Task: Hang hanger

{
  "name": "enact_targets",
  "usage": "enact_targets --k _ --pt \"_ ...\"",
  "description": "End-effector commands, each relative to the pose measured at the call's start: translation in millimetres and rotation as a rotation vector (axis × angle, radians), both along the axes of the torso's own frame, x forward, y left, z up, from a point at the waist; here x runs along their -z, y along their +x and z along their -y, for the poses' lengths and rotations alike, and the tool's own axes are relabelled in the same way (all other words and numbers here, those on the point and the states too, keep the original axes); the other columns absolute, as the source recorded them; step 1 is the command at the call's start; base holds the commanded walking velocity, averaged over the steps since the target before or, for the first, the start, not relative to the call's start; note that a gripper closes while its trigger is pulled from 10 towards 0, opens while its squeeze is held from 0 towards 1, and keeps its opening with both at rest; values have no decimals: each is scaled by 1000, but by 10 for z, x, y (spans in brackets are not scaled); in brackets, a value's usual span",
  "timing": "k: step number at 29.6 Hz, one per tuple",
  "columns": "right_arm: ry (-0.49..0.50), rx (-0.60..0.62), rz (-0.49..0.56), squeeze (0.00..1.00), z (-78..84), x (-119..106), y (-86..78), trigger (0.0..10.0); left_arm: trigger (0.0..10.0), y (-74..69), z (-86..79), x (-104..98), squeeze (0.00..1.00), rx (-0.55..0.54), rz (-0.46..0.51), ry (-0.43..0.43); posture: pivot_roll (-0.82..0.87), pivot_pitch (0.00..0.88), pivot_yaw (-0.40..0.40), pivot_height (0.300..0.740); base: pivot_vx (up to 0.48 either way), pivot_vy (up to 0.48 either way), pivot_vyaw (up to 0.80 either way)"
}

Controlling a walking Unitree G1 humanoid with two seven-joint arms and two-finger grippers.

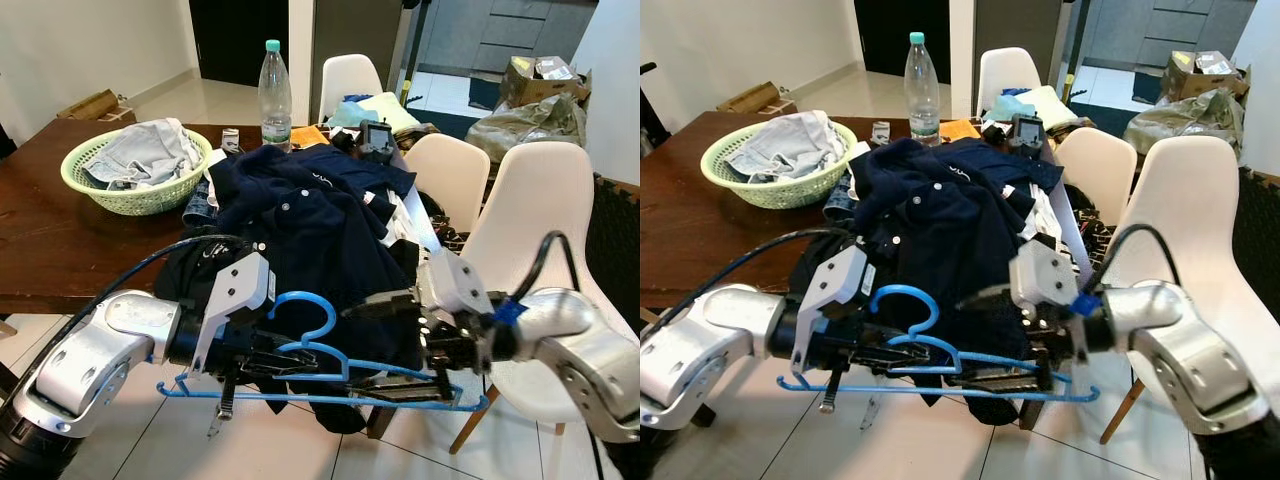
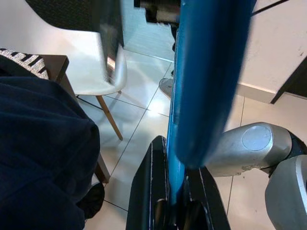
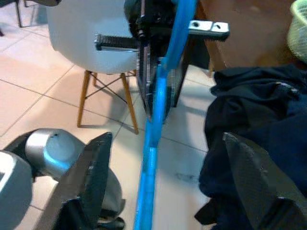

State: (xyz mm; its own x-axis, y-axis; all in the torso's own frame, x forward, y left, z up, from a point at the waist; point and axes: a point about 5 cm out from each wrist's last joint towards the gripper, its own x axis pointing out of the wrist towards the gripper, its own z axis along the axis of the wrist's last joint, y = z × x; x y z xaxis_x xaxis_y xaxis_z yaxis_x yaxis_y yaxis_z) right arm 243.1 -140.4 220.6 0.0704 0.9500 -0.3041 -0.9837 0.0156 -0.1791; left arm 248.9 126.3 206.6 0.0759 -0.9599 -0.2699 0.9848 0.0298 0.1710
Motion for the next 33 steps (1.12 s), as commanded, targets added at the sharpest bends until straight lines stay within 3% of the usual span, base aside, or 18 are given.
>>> enact_targets --k 1,13,24,25,33 --pt "-17 -14 -5 0 -41 21 -35 0 10000 -1 42 11 0 13 6 -8 172 0 9 740 0 0 0" --pt "-135 -36 -56 0 -81 210 -113 0 10000 25 55 5 0 3 24 -9 170 0 7 740 0 0 0" --pt "-136 -24 -46 0 -139 246 -99 0 10000 34 63 -5 0 0 32 -15 171 0 6 740 0 0 0" --pt "-133 -20 -44 0 -138 243 -94 0 10000 40 60 -8 1000 -4 11 -28 171 0 6 740 0 0 0" --pt "-136 11 -43 0 -110 267 -55 0 10000 56 -12 -22 1000 -24 -18 -35 171 0 4 740 0 0 0"
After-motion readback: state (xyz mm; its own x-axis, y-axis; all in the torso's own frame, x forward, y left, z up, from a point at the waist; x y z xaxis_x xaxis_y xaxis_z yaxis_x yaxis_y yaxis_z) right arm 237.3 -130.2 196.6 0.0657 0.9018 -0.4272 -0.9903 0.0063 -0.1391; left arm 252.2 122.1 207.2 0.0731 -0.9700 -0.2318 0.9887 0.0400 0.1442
